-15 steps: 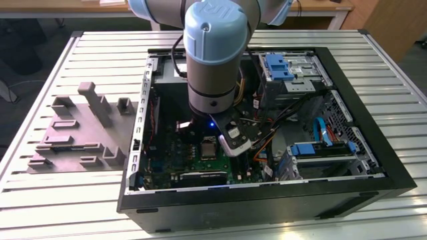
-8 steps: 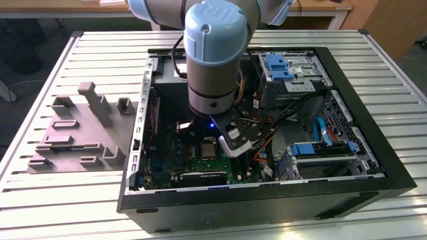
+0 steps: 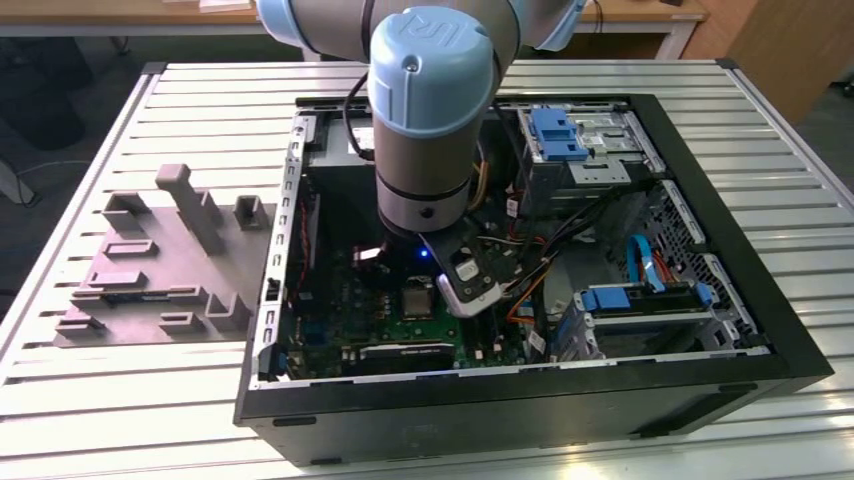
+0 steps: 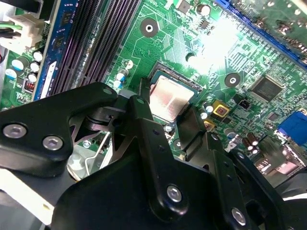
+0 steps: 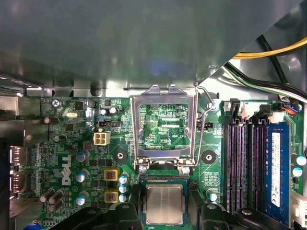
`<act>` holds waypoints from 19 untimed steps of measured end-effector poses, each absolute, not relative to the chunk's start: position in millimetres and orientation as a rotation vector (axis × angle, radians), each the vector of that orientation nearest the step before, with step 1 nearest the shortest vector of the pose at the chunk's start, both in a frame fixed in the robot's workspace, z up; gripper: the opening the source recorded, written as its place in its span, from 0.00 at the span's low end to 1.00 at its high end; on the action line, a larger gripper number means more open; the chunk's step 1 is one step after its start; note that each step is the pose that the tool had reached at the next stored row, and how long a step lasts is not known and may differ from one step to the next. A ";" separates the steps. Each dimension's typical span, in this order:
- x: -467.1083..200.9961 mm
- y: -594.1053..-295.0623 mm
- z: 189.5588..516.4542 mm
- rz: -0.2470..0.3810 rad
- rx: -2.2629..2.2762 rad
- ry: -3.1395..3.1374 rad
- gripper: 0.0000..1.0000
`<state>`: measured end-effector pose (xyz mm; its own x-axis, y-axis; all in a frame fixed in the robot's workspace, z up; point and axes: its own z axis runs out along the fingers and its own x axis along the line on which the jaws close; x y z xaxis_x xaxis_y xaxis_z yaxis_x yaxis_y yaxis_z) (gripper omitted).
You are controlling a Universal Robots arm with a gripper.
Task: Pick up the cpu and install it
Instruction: 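Place the cpu into insertion slot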
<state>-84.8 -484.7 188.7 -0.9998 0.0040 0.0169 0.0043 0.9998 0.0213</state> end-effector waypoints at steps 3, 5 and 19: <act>-84.8 -484.5 188.4 -0.034 -0.007 -3.125 0.47; -84.7 -484.5 188.3 -0.034 -0.007 -3.125 0.47; -84.6 -484.4 187.4 -0.035 -0.006 -3.126 0.54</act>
